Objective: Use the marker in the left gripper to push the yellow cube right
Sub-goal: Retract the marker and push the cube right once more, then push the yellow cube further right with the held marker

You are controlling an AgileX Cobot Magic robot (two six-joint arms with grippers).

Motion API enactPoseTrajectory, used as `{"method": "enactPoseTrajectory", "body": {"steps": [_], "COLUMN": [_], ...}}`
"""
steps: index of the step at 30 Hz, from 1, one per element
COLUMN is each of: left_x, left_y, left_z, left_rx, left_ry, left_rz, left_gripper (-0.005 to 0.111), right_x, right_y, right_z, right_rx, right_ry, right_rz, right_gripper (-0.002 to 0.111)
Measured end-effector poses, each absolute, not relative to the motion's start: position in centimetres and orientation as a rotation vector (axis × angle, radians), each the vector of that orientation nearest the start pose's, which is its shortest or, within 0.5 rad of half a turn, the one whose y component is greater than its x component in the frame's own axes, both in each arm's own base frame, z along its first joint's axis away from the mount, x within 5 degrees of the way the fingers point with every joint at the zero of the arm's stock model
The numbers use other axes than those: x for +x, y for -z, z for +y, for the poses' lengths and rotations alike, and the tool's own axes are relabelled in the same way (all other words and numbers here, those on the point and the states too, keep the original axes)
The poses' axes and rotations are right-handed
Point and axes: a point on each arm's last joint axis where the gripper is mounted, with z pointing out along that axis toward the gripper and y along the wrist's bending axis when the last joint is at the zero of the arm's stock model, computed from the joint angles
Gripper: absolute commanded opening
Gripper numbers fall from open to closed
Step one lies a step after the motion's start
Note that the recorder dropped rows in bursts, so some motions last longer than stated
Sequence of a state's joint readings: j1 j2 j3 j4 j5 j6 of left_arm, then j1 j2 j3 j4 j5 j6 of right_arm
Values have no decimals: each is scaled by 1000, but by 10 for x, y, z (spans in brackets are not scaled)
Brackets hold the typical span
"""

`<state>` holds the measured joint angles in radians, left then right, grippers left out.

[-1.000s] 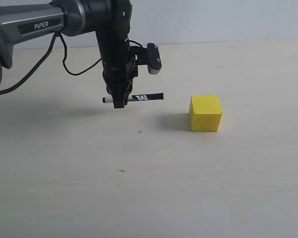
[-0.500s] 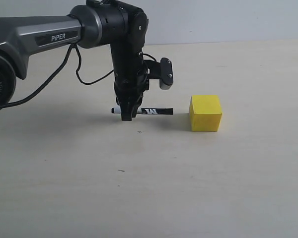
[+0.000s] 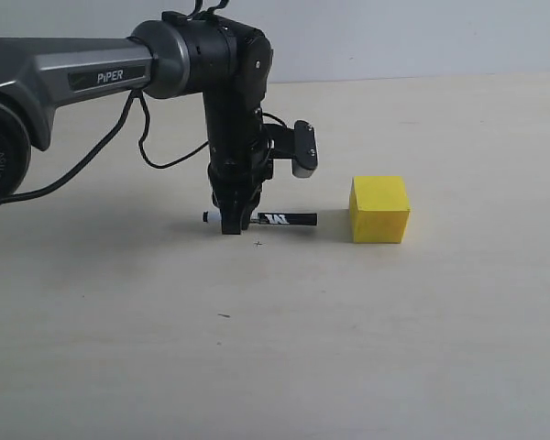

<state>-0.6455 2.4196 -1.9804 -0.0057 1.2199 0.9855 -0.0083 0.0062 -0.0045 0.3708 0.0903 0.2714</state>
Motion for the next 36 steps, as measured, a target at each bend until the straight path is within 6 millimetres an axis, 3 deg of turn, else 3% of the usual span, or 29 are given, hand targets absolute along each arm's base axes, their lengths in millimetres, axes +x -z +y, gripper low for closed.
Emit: {"method": "enactPoseTrajectory", "body": {"steps": [12, 17, 25, 28, 36], "left_x": [380, 379, 355, 360, 393], "left_y": [-128, -140, -137, -137, -136], "left_z": [-303, -320, -350, -344, -295], "left_rx": [-2376, -2455, -2547, -2521, -2275], "left_ry": [-75, -61, -74, -69, -48], "left_rz": [-2148, -2173, -2098, -2110, -2274], "left_gripper": [0, 0, 0, 0, 0], "right_x": [57, 57, 57, 57, 57], "right_y": [-207, -207, -207, -207, -207], "right_z": [3, 3, 3, 3, 3], "right_rx": [483, 483, 483, 483, 483], "right_ry": [-521, -521, -521, -521, -521], "right_rz": [1518, 1518, 1518, 1518, 1518], "right_gripper": [0, 0, 0, 0, 0]}}
